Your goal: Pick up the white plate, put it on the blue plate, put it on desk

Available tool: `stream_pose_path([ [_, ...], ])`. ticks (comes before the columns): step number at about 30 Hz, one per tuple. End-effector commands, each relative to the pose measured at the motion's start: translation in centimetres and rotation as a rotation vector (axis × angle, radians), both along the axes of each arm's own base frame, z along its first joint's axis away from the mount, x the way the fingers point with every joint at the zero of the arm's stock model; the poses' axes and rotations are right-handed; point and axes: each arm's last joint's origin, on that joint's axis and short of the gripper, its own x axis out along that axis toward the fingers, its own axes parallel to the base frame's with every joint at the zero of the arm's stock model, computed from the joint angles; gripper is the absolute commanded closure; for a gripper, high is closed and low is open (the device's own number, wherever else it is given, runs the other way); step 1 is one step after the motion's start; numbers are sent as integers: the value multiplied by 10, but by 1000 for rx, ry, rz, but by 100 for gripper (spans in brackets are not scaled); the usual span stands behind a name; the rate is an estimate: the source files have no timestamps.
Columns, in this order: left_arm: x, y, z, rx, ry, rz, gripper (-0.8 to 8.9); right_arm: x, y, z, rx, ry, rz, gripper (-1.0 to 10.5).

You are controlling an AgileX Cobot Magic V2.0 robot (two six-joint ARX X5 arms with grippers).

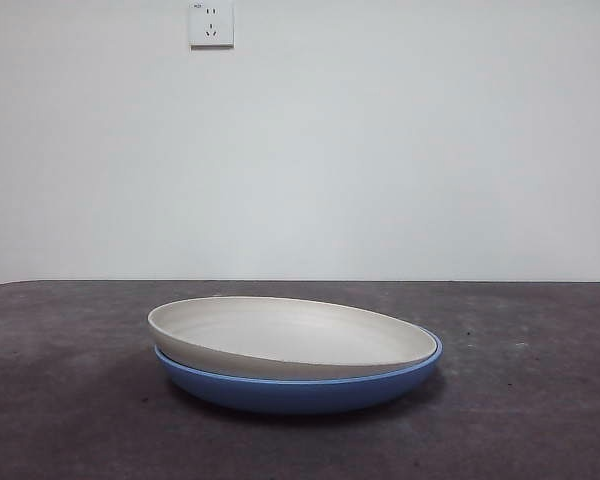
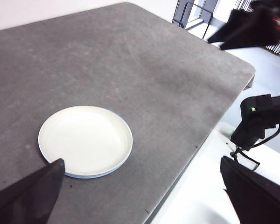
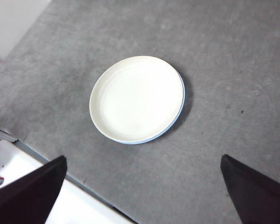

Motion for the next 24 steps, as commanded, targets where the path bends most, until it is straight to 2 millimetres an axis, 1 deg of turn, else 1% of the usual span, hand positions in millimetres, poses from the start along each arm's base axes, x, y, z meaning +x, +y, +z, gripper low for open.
stream_pose_path([
  [1,0,0,4,-12,-26,-4,280,-17,-7,2,-28,-43,2,392],
  [4,0,0,5,-20,-24,-1,280,-31,-12,-2,-64,-34,-8,391],
  [8,0,0,5,-34,-2,8,280,-38,-15,-6,-89,-17,-13,368],
  [24,0,0,4,-38,18,15,285,-33,-14,1,-60,-103,-15,369],
])
